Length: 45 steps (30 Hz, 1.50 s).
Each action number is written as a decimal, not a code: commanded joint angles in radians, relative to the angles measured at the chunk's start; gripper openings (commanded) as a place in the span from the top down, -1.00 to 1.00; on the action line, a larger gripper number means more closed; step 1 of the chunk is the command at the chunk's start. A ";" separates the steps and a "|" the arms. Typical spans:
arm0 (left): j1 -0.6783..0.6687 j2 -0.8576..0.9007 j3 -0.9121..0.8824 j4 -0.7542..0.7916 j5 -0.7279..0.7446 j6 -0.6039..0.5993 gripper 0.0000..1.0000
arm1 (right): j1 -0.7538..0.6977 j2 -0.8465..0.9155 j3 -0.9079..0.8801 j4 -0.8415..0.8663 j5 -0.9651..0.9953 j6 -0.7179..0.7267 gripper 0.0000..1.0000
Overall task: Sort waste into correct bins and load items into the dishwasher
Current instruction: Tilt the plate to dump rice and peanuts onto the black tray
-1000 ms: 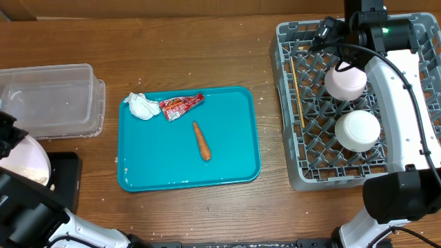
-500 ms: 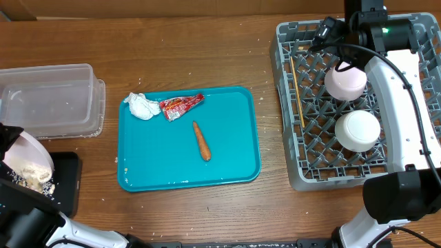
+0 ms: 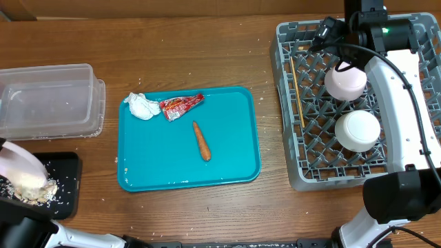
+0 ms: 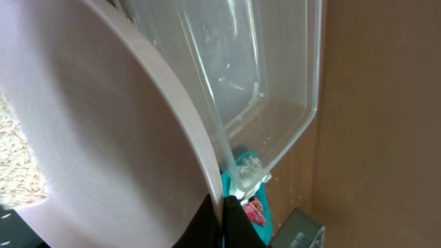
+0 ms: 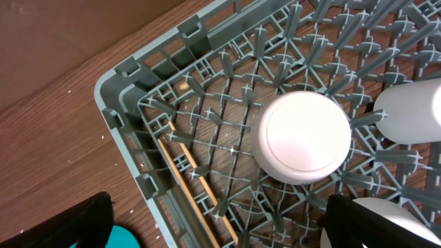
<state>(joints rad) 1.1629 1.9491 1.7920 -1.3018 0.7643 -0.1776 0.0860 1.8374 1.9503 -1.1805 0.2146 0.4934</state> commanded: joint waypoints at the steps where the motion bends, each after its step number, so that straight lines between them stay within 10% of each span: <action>1: 0.029 0.009 -0.004 -0.008 0.070 0.051 0.92 | 0.003 -0.006 0.008 0.005 0.008 0.002 -1.00; 30: 0.076 0.009 -0.003 -0.032 0.323 0.081 0.92 | 0.003 -0.006 0.008 0.005 0.008 0.002 -1.00; 45: 0.084 0.009 -0.003 -0.053 0.192 0.055 0.92 | 0.003 -0.006 0.008 0.005 0.008 0.002 -1.00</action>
<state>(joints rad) 1.2331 1.9491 1.7897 -1.3907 1.0092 -0.1307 0.0860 1.8374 1.9503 -1.1801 0.2142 0.4931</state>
